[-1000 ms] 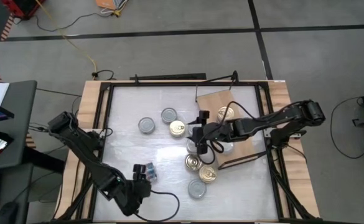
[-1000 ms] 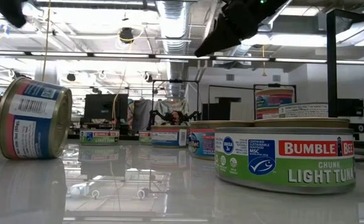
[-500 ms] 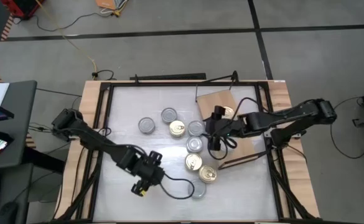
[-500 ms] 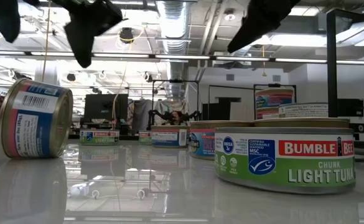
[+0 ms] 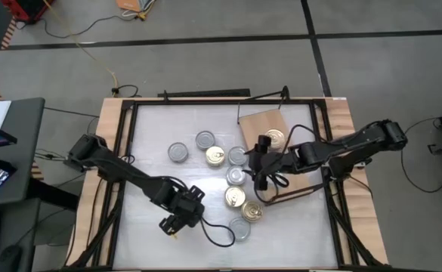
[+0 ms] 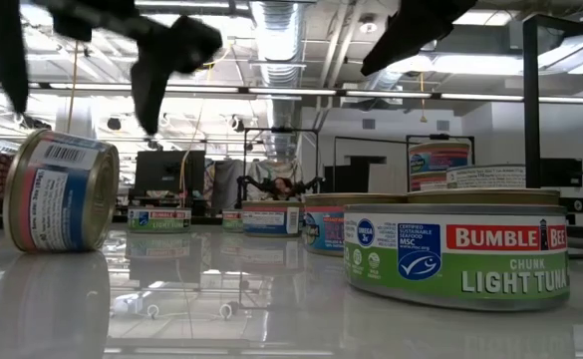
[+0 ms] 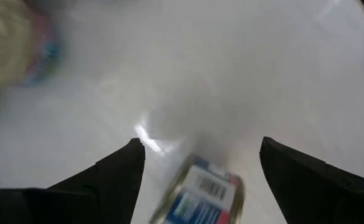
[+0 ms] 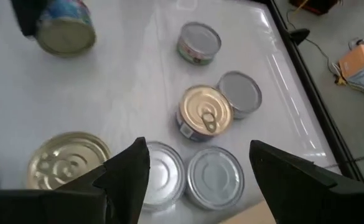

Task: Stack canned seafood by type on shelf
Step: Stack the blue tuna can on the other blue tuna can on the shelf

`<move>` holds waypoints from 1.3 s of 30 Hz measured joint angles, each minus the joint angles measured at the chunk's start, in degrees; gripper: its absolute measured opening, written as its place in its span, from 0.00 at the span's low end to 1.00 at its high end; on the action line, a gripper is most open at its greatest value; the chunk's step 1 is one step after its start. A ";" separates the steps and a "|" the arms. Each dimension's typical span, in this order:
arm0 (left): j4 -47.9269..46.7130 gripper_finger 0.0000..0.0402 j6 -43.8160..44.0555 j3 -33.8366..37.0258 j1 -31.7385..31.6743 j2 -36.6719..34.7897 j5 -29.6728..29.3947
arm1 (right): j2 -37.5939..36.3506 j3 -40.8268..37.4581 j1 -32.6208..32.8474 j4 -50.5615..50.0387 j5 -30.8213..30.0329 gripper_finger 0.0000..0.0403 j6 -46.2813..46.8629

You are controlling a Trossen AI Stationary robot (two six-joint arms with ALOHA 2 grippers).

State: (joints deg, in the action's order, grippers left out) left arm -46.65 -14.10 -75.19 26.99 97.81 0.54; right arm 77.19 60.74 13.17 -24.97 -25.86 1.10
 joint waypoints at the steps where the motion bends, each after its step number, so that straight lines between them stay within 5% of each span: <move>1: -0.07 0.76 -0.76 0.01 -0.11 1.09 1.11 | 0.00 0.03 0.18 0.00 -0.06 0.76 0.11; 7: -1.76 0.76 -5.39 0.01 -0.08 4.66 1.71 | 0.07 0.03 2.35 -0.53 -0.10 0.76 0.45; 20: -13.01 0.76 -16.65 0.09 -0.10 7.43 -7.98 | 0.07 0.03 4.08 -1.16 -2.82 0.76 0.59; 26: -14.37 0.63 -23.19 0.80 0.24 7.30 -13.25 | 0.07 0.01 4.08 -1.65 -2.82 0.76 0.83; 31: -15.76 0.44 -18.49 0.14 0.18 7.20 -16.53 | 0.07 0.01 4.06 -1.97 -2.82 0.76 0.87; 39: -18.04 0.43 -4.71 -6.79 -0.78 7.22 -16.09 | 0.00 0.01 4.08 -5.29 -2.82 0.76 2.44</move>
State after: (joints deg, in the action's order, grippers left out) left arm -64.69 -18.81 -81.98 26.22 105.03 -15.55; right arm 77.19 60.75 17.26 -30.26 -28.69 3.54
